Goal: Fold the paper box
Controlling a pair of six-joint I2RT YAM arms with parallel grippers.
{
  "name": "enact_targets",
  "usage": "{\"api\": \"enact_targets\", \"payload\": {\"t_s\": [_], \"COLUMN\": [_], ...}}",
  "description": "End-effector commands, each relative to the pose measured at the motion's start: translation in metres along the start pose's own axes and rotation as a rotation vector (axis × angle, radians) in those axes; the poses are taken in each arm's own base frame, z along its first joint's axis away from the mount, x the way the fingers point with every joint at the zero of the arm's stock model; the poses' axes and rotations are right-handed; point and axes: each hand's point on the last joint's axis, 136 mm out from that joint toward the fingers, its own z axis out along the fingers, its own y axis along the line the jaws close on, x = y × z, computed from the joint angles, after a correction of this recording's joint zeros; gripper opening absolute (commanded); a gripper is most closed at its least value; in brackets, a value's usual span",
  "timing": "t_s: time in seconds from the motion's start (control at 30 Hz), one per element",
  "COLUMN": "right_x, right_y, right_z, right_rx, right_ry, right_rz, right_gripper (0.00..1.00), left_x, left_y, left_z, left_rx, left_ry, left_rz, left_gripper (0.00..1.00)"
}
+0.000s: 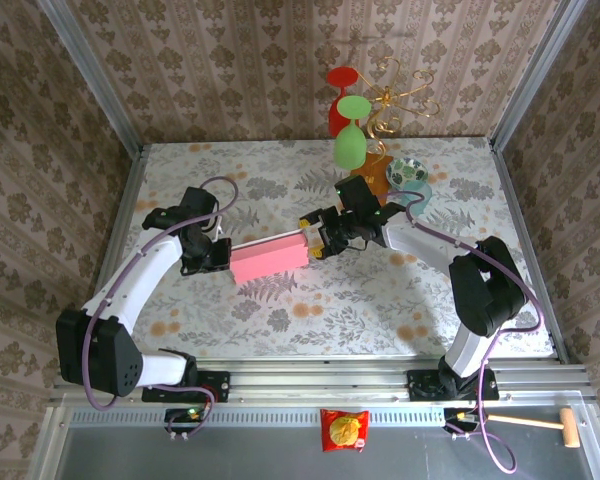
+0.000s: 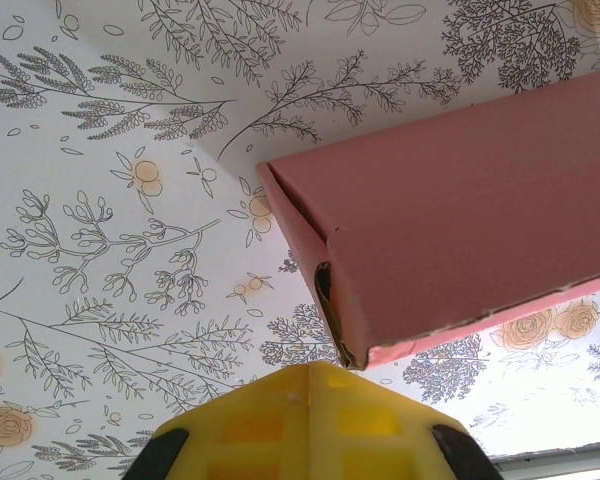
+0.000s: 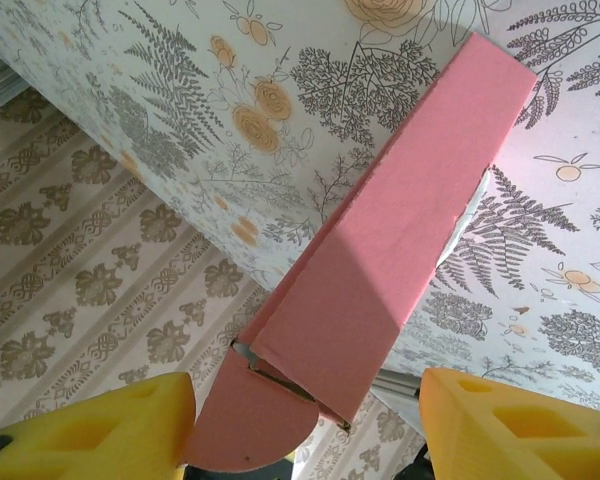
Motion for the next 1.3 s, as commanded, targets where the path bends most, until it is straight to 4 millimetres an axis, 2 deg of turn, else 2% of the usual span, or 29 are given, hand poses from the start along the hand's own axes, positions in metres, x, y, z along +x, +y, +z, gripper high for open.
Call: {"api": "enact_targets", "payload": {"t_s": [0.0, 0.4, 0.6, 0.7, 0.8, 0.93, 1.07, 1.27], "right_x": [0.003, -0.007, -0.011, -0.012, -0.012, -0.012, -0.013, -0.013], "right_y": [-0.006, -0.015, -0.021, -0.023, -0.023, -0.025, -0.024, -0.024], "right_z": [0.004, 0.007, 0.008, 0.008, 0.008, 0.008, 0.009, 0.010], "right_rx": [0.015, -0.007, 0.007, 0.011, 0.013, 0.019, 0.020, 0.023], "right_ry": [0.022, -0.021, -0.032, -0.035, -0.037, -0.039, -0.039, -0.041], "right_rz": [0.027, -0.006, -0.025, -0.029, -0.033, -0.037, -0.040, -0.043], "right_gripper": [0.60, 0.49, 0.44, 0.42, 0.41, 0.40, 0.40, 0.39], "left_x": [0.003, 0.002, -0.002, -0.005, -0.008, -0.017, -0.021, -0.020], "left_y": [0.000, -0.003, -0.011, -0.018, -0.024, -0.024, -0.014, -0.006], "left_z": [-0.005, -0.008, -0.021, -0.034, -0.047, -0.066, -0.066, -0.044], "left_rx": [-0.007, 0.015, 0.063, 0.120, 0.194, 0.289, 0.328, 0.376], "left_ry": [-0.004, -0.012, -0.047, -0.083, -0.119, -0.182, -0.187, -0.158], "left_rz": [-0.014, -0.028, -0.063, -0.106, -0.172, -0.304, -0.456, -0.610], "left_gripper": [0.00, 0.00, 0.00, 0.15, 0.25, 0.42, 0.47, 0.50]}}
